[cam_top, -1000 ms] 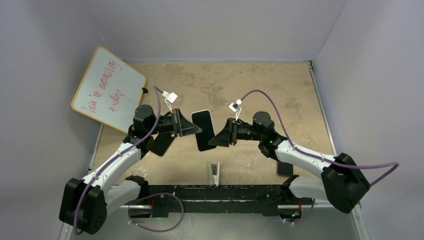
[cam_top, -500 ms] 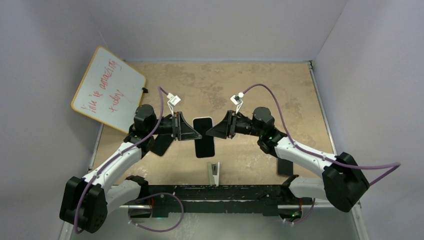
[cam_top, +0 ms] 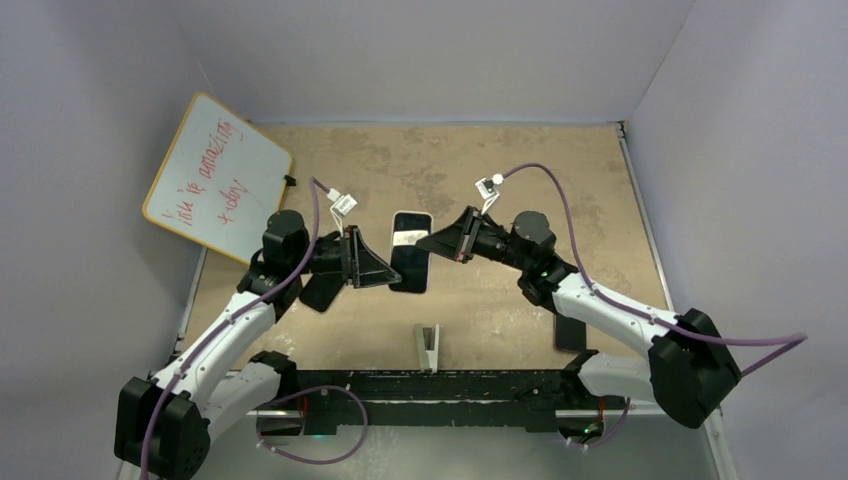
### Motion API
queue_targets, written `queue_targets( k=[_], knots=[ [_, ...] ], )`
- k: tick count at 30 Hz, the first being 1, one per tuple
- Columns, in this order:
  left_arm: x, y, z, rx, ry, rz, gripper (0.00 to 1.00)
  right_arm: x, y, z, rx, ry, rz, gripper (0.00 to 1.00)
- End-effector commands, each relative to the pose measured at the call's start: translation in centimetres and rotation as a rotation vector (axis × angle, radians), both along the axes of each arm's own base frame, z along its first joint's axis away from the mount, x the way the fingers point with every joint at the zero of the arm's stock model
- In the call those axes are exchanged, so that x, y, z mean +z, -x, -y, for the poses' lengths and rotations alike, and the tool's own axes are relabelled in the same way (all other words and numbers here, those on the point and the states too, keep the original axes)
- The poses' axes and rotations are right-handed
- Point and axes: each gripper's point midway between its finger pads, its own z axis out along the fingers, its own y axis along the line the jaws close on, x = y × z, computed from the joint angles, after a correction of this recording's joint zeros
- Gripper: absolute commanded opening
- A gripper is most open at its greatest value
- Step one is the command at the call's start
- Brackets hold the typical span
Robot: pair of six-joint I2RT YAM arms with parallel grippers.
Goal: Put the phone into the phone case
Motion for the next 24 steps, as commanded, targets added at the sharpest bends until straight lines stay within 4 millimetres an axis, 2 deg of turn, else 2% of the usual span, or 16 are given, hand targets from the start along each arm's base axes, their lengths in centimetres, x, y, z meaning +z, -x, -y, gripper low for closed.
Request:
queue_targets(
  k=[1,6,19,24],
  knots=[
    [-0.3,0.2,-0.1,0.032,0.009,-0.014,0.59,6.6,-1.9,2.0,-0.157,-0.177,0.109,0.0],
    [0.3,-0.1,0.0,0.052,0.048,-0.03,0.57,7.5,-2.1,2.9,-0.206,-0.22,0.117,0.0],
    [0.9,-1.6,0.3,0.108,0.092,-0.041,0.61,6.5,-1.6,2.5,-0.167,-0.235,0.082,0.0],
    [1.0,-1.8,0.5,0.103,0.114,-0.056,0.51,6.2,-1.7,2.4,-0.168,-0.239,0.071,0.0]
  ],
)
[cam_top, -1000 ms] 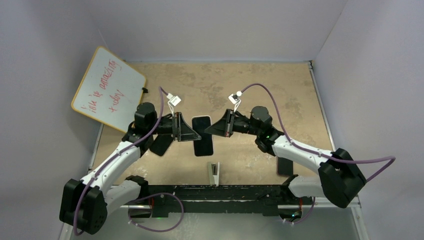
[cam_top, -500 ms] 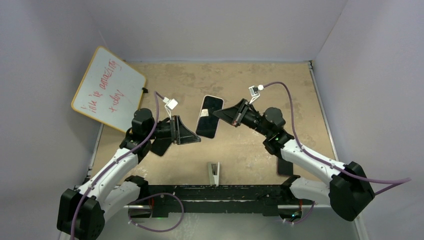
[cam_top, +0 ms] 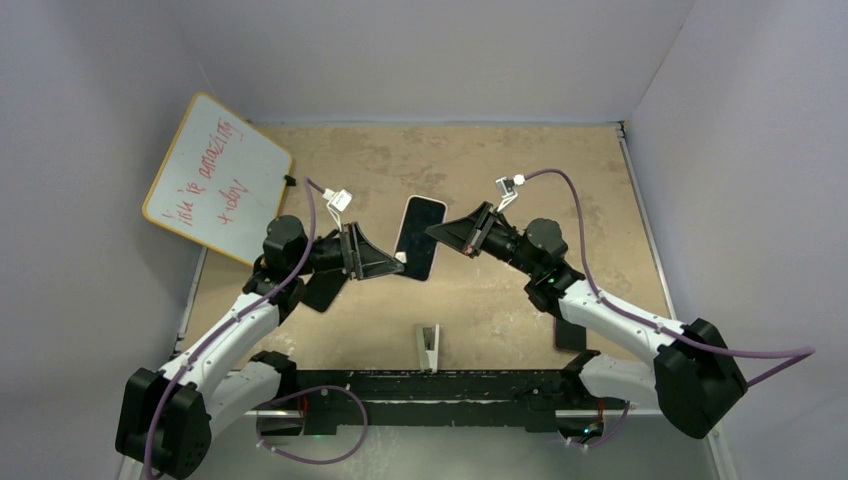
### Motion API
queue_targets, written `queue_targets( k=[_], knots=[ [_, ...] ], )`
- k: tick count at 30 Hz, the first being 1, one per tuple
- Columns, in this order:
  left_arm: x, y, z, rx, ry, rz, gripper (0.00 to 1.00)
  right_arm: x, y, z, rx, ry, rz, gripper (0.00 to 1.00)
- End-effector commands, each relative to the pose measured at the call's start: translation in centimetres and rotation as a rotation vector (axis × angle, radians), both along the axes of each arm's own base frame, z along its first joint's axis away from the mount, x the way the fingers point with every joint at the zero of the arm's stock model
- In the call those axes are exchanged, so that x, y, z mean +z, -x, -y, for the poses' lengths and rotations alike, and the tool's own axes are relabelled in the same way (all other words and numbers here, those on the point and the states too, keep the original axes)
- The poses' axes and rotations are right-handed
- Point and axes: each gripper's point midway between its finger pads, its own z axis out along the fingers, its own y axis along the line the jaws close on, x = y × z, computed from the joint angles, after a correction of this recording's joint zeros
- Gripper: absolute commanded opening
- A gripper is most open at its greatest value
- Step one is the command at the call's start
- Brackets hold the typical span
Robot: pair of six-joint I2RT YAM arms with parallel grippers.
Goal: Put the phone into the phone case
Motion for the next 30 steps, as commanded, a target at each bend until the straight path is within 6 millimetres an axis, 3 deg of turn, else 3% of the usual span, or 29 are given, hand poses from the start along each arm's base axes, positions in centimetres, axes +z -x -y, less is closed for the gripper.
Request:
queue_targets(
  k=[1,6,12,16,21,23,30],
  knots=[
    [0.8,-0.4,0.2,0.008,0.04,0.03,0.47,3.8,0.1,0.3,-0.011,-0.109,0.093,0.0],
    [-0.6,-1.1,0.1,0.026,-0.03,-0.007,0.01,2.8,0.0,0.2,-0.005,-0.085,0.087,0.0],
    [-3.6,-2.3,-1.0,0.116,-0.219,-0.087,0.0,1.3,-0.9,0.1,-0.039,0.012,0.105,0.0],
    [-3.9,-2.1,-1.1,0.107,-0.226,-0.1,0.0,0.7,-0.6,-0.2,-0.008,0.022,0.096,0.0],
    [-2.6,-2.0,-1.2,0.117,-0.202,-0.037,0.4,0.9,0.0,-0.7,0.042,0.029,0.095,0.0],
    [-2.3,-2.1,-1.3,0.128,-0.202,-0.004,0.51,1.0,0.5,-1.0,0.08,0.024,0.098,0.0],
    [-1.7,-2.5,-0.4,0.085,-0.131,0.041,0.58,1.7,2.4,-1.8,0.217,-0.01,0.139,0.0]
  ],
)
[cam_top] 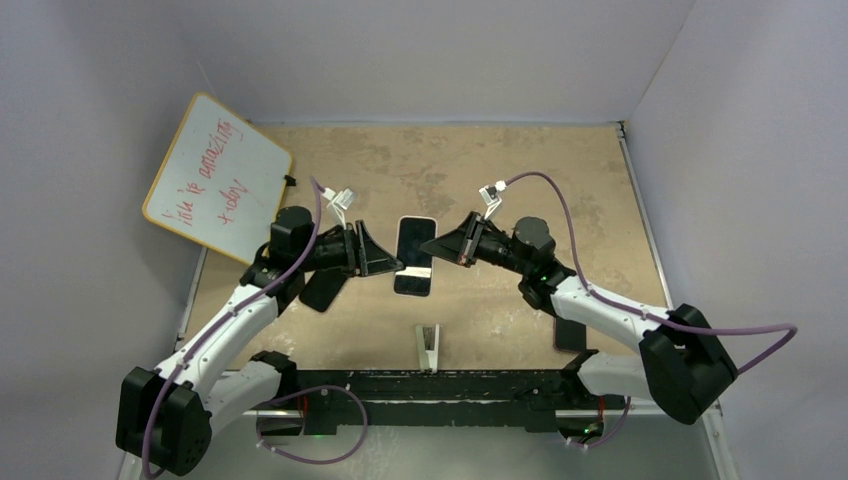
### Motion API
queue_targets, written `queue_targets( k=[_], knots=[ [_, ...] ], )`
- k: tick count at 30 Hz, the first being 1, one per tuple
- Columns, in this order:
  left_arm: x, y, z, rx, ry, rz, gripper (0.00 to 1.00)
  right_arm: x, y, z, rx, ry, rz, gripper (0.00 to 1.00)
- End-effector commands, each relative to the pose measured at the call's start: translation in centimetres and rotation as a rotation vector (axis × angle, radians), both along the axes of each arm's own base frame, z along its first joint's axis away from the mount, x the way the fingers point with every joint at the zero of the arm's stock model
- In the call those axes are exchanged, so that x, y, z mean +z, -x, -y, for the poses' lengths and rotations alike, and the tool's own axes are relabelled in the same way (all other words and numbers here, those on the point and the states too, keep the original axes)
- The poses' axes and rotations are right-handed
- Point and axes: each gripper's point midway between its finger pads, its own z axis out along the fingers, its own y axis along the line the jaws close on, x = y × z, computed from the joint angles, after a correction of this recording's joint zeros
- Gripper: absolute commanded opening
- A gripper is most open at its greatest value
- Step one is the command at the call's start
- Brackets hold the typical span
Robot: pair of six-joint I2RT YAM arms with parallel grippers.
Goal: Put the phone into the phone case
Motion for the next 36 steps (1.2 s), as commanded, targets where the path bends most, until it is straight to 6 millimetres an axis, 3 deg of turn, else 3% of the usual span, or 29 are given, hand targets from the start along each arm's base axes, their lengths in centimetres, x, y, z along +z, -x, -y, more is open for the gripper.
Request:
queue_targets(
  k=[1,6,7,9,10,13,17,21,30,36],
  knots=[
    [1.1,-0.7,0.6,-0.027,0.061,0.082,0.58,5.9,1.3,-0.8,0.11,-0.126,0.159,0.0],
    [1.3,0.0,1.2,-0.07,0.159,0.058,0.52,5.7,1.2,-1.1,0.119,-0.124,0.147,0.0],
    [1.4,0.0,1.3,-0.077,0.171,0.06,0.46,5.6,1.1,-1.2,0.122,-0.122,0.144,0.0],
    [1.1,0.0,1.4,-0.082,0.177,0.047,0.23,5.3,1.1,-1.2,0.128,-0.116,0.138,0.0],
    [1.1,-0.1,1.4,-0.08,0.178,0.047,0.13,5.1,1.1,-1.2,0.129,-0.112,0.138,0.05],
    [1.5,-0.5,1.5,-0.069,0.184,0.056,0.0,4.2,1.2,-1.1,0.129,-0.079,0.124,0.26],
    [2.2,-1.2,1.5,-0.037,0.197,0.083,0.0,2.4,1.8,-0.7,0.138,-0.012,0.098,0.57],
    [2.8,-1.8,1.5,-0.017,0.205,0.103,0.0,-0.1,3.0,0.0,0.161,0.049,0.062,0.71],
    [3.4,-3.1,1.7,0.022,0.23,0.119,0.0,-2.5,3.9,0.4,0.175,0.074,-0.003,0.75],
    [2.9,-3.9,1.5,0.065,0.216,0.118,0.0,-3.0,3.7,0.3,0.166,0.076,-0.038,0.66]
  ],
)
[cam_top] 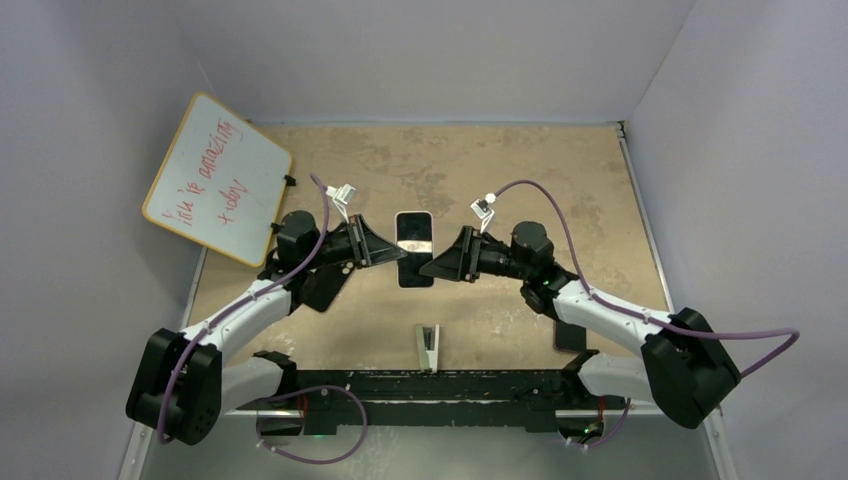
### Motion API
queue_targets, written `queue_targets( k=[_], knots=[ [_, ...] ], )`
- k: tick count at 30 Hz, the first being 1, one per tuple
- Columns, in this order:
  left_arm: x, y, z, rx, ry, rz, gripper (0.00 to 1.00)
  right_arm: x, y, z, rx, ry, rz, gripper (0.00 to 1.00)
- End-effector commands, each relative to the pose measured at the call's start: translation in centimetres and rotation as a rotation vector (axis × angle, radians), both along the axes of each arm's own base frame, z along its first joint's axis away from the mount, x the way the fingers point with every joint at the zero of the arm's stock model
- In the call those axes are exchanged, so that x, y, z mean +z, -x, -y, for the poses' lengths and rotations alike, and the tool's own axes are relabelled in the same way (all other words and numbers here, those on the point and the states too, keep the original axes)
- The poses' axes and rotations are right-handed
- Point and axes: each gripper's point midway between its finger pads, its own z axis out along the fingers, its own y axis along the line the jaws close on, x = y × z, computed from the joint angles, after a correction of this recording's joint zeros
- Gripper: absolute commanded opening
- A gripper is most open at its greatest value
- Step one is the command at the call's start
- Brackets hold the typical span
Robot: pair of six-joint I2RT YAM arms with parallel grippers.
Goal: Put the phone into the phone case
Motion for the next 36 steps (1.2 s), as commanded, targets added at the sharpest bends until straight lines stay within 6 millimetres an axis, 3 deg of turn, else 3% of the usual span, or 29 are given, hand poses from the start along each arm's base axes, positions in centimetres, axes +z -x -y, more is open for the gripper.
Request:
queue_targets(
  k=[1,8,13,17,21,22,25,28,31,36],
  knots=[
    [2.9,-1.4,0.0,0.05,0.048,0.121,0.0,-0.2,0.2,-0.1,0.008,-0.003,-0.014,0.65],
    [1.5,-1.9,-0.2,0.086,0.022,0.105,0.0,-1.3,-0.3,-0.2,-0.023,0.02,-0.083,0.46],
    [-0.3,-3.2,-1.0,0.148,-0.091,0.098,0.0,-2.2,-0.5,-0.3,-0.038,0.036,-0.167,0.02],
    [-2.2,-4.2,-2.3,0.212,-0.232,0.091,0.0,-2.1,-1.3,-0.4,-0.072,0.03,-0.179,0.0],
    [-1.8,-3.5,-2.0,0.183,-0.214,0.082,0.0,-2.5,-1.4,-0.7,-0.064,0.033,-0.191,0.0],
    [-1.5,-3.4,-1.9,0.179,-0.194,0.074,0.0,-2.6,-1.4,-0.7,-0.063,0.034,-0.189,0.01],
    [-0.3,-2.7,-1.3,0.162,-0.098,0.057,0.0,-2.4,-1.5,-0.7,-0.064,0.023,-0.161,0.35],
    [1.0,-2.3,-0.9,0.154,-0.001,0.046,0.0,-2.0,-0.9,-0.8,-0.025,-0.004,-0.137,0.54],
    [1.6,-2.3,-0.7,0.151,0.035,0.049,0.0,-2.4,-0.5,-0.7,-0.012,0.002,-0.135,0.63],
    [1.3,-2.3,-0.7,0.154,0.052,0.033,0.0,-3.2,-0.6,-0.7,-0.016,0.021,-0.146,0.68]
  ],
)
